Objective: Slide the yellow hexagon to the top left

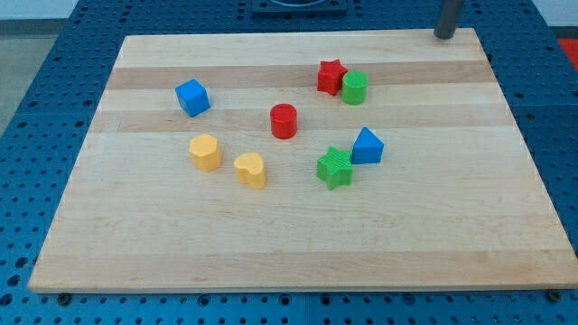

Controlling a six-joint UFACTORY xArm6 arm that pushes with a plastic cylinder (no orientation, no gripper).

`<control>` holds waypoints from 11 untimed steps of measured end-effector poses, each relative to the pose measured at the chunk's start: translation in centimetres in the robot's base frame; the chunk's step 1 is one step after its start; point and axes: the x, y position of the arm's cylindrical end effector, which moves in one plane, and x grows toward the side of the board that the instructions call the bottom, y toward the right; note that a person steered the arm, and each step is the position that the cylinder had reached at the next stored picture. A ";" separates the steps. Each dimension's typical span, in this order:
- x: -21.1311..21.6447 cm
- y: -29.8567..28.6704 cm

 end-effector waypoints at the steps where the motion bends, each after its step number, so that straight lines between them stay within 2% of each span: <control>1: 0.0 0.0; 2: 2.0 0.0; 5: 17.4 -0.8; 7: 28.4 -3.7; 8: 33.1 -7.4; 9: 34.9 -13.4; 11: 35.3 -27.2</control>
